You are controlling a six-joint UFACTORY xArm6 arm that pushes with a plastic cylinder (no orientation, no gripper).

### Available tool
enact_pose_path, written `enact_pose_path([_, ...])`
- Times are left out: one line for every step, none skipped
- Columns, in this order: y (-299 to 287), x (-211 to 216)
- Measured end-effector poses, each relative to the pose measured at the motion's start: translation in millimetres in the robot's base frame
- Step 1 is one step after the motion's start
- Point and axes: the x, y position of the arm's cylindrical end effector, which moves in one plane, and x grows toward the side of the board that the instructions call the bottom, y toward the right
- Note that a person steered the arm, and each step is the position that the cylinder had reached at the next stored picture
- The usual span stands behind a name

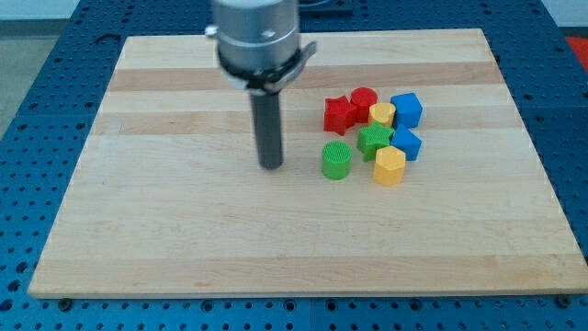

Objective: Move the green circle to the green star

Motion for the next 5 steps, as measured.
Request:
enact_pose_path([10,49])
enact_pose_path([68,20])
enact_pose_path([80,8])
enact_pose_path([80,7])
enact_pose_path([87,-25])
